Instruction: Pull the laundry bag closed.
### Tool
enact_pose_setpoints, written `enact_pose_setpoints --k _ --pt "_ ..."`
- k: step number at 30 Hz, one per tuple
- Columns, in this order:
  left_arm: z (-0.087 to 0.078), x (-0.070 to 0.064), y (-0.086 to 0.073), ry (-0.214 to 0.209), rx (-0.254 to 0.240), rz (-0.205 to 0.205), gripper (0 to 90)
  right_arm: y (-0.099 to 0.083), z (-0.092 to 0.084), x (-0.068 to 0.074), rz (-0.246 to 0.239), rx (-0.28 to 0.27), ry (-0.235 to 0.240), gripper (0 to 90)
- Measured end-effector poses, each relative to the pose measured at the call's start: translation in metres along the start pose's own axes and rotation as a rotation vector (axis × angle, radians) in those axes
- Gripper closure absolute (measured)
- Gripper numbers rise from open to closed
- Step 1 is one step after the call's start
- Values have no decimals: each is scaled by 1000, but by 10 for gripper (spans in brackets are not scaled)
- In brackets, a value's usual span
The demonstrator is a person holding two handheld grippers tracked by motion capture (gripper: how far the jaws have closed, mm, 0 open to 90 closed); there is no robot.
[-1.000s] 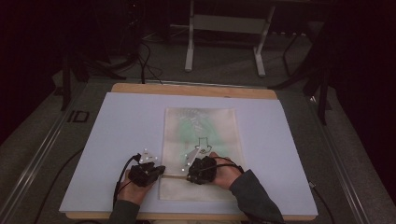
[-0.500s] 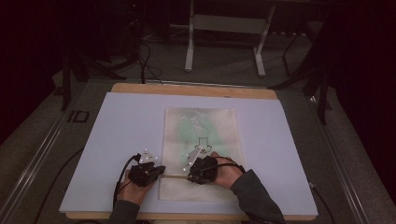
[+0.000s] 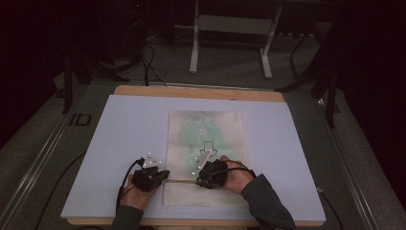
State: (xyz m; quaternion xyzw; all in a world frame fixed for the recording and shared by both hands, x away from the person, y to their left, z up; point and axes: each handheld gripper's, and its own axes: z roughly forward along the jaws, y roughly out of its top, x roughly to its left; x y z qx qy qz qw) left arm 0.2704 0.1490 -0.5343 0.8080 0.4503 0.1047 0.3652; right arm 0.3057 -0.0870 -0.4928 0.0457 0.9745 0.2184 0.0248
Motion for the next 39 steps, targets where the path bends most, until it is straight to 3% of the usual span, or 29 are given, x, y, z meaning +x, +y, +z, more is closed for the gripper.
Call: enact_pose_setpoints --k 15,24,39 --pt "0 0 0 2 2 5 894 -1 -6 -3 11 -3 -8 822" --pt "0 0 0 2 1 5 894 -4 -6 -3 5 23 -6 822" --pt "0 0 0 1 -1 4 893 -12 -14 -6 18 -19 3 822"
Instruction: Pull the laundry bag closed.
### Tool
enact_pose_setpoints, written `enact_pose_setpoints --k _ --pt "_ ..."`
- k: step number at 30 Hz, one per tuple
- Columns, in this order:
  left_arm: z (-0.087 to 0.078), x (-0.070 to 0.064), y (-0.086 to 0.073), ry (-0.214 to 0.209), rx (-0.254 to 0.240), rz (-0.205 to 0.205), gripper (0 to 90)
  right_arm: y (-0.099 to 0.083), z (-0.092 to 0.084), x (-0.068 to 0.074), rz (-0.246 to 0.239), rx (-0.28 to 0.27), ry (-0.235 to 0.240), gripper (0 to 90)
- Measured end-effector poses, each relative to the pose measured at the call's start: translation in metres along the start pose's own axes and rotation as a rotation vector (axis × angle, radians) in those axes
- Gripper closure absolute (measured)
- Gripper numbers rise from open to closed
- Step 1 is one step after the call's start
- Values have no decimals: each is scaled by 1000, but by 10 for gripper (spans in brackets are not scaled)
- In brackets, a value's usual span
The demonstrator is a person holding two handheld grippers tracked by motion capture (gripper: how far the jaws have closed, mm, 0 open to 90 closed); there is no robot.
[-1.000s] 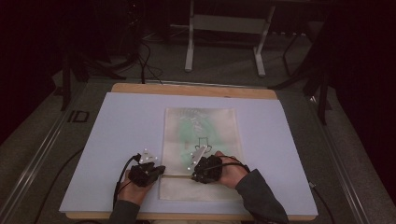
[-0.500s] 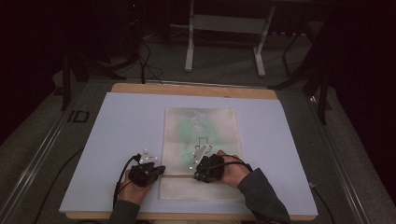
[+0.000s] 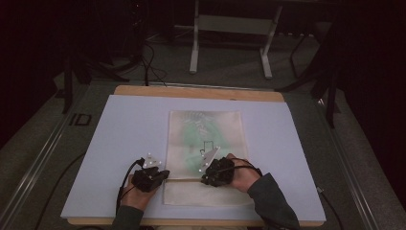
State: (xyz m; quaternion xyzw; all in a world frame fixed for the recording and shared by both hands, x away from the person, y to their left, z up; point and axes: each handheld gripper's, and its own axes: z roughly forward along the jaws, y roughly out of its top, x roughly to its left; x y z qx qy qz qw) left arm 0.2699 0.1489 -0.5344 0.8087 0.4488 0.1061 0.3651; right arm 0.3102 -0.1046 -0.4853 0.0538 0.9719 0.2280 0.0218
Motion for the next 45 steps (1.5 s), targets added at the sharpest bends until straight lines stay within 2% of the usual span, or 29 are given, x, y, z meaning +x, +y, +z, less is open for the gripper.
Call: enact_pose_setpoints --k 4,8,14,27,45 --pt "0 0 0 1 1 0 893 -1 0 0 0 15 -3 822" --pt "0 0 0 1 1 0 894 -3 -2 -1 0 2 -1 823" --pt "0 0 0 1 1 0 894 -3 -4 0 -4 24 -5 823" --pt "0 0 0 2 1 -1 894 -9 -9 -1 -2 27 -11 823" --pt "0 0 0 3 1 -1 894 -22 -15 -3 20 30 -10 823"
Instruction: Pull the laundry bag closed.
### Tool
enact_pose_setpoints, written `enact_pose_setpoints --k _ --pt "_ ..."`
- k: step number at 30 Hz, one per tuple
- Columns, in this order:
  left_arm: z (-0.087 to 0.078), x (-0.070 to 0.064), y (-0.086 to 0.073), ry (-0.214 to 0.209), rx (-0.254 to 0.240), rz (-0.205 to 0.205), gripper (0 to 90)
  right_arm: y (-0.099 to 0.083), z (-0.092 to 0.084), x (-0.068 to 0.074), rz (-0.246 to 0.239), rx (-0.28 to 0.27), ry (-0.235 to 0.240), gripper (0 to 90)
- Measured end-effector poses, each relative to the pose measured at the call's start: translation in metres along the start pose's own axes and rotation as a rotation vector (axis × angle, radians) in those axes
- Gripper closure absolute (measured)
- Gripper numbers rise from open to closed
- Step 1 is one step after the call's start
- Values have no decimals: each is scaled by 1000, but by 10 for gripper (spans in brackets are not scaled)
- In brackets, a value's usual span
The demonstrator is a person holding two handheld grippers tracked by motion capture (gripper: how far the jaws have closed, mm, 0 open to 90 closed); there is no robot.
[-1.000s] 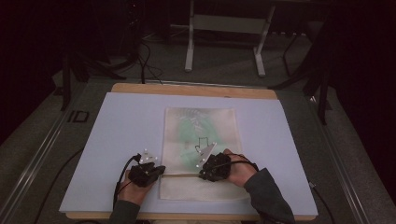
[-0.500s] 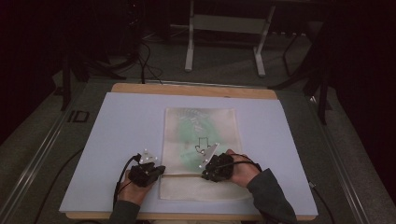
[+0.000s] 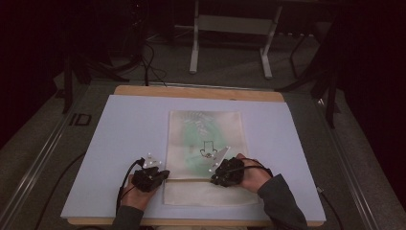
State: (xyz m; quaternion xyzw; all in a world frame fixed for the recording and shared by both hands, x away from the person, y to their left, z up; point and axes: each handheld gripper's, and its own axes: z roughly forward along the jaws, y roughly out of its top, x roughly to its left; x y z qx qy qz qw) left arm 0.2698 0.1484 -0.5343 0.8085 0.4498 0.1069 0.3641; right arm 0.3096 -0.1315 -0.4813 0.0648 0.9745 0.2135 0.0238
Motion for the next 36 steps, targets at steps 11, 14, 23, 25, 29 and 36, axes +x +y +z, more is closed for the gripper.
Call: enact_pose_setpoints --k 11,14,23,25,29,36 --pt "0 0 0 0 -1 -1 894 -11 -3 -2 17 -3 -3 823" --pt "0 0 0 1 0 1 894 -13 -4 -2 21 -10 1 823" --pt "0 0 0 0 0 1 894 -18 -3 -2 34 -10 -2 823" --pt "0 0 0 0 0 1 894 -18 -4 -2 39 -16 2 823" --pt "0 0 0 3 2 2 894 -20 -4 -2 33 -12 -1 823" --pt "0 -1 0 5 2 4 894 -28 -9 -3 56 -28 -7 823"
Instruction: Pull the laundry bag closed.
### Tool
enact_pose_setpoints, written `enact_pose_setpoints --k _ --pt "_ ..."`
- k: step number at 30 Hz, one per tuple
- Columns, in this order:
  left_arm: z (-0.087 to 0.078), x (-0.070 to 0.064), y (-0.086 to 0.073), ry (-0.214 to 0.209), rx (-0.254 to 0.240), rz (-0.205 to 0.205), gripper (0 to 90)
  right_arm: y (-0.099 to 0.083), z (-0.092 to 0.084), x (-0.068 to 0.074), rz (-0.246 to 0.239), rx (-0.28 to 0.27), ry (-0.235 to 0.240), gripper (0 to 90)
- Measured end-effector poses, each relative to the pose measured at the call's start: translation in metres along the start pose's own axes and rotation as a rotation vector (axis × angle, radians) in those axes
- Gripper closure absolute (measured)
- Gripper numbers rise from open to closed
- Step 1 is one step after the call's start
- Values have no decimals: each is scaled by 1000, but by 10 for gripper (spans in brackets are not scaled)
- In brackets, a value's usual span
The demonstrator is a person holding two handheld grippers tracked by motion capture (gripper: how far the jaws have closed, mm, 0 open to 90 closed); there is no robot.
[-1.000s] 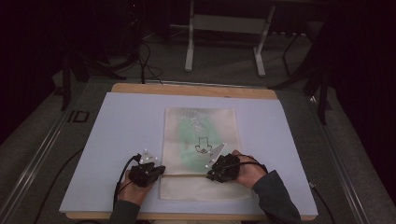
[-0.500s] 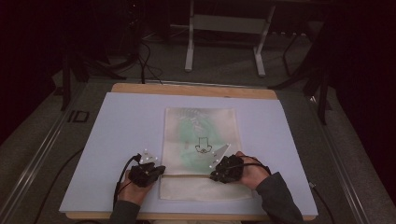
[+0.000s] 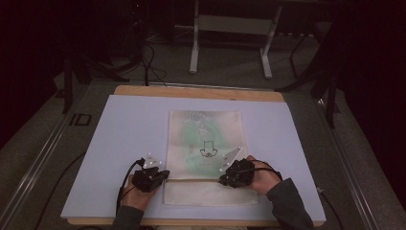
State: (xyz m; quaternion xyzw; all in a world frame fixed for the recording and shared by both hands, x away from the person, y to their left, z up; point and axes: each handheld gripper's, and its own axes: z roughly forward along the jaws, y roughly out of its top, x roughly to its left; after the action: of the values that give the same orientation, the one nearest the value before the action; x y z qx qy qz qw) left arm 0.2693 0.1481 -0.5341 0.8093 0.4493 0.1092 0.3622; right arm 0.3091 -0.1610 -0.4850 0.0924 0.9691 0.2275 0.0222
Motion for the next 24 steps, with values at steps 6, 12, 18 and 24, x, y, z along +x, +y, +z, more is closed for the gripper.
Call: enact_pose_setpoints --k 6,12,18,24 --pt "0 0 0 -1 0 0 894 -4 1 0 4 6 1 823" --pt "0 0 0 1 1 1 894 -7 -1 -1 13 6 -3 822" --pt "0 0 0 0 1 0 894 -11 -3 -3 24 -7 -1 823" --pt "0 0 0 3 0 2 894 -16 -3 -3 35 -8 -3 823"
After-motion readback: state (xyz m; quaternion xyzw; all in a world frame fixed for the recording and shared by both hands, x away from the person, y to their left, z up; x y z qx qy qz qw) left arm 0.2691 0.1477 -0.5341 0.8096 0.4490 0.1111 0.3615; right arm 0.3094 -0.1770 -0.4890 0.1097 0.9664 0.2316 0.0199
